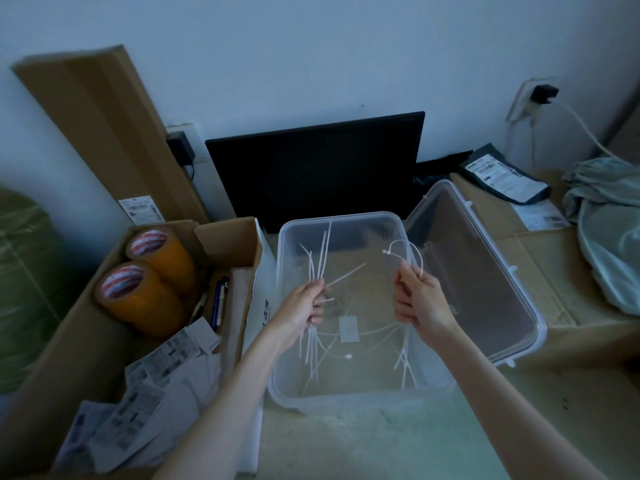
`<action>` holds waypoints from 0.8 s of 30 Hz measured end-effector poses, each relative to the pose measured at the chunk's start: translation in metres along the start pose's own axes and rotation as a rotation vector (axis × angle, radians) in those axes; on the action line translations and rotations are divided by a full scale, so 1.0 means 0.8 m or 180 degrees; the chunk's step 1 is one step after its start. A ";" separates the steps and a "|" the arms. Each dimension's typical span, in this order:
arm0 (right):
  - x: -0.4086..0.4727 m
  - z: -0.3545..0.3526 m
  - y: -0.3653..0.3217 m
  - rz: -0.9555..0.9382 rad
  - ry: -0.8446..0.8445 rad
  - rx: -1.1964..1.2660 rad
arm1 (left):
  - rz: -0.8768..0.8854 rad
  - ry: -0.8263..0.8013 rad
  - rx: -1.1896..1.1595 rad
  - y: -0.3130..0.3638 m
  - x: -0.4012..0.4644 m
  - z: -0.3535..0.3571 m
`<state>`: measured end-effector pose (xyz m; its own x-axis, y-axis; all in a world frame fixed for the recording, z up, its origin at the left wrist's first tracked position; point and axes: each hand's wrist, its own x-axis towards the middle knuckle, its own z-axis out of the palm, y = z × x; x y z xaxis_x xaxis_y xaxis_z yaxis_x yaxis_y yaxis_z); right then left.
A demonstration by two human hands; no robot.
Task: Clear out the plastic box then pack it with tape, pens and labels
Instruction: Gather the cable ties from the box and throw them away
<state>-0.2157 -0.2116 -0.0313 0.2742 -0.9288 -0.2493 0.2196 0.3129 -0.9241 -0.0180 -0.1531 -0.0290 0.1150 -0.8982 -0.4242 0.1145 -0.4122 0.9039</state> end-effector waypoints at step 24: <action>-0.004 0.005 0.006 -0.0378 -0.0667 -0.0599 | 0.0007 -0.0815 0.0492 -0.005 -0.018 0.006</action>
<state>-0.2123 -0.2060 -0.0339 0.4484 -0.8894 -0.0891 0.0898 0.1440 -0.9855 -0.0244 -0.1394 -0.0261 -0.1398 -0.9003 -0.4122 -0.0395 -0.4109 0.9108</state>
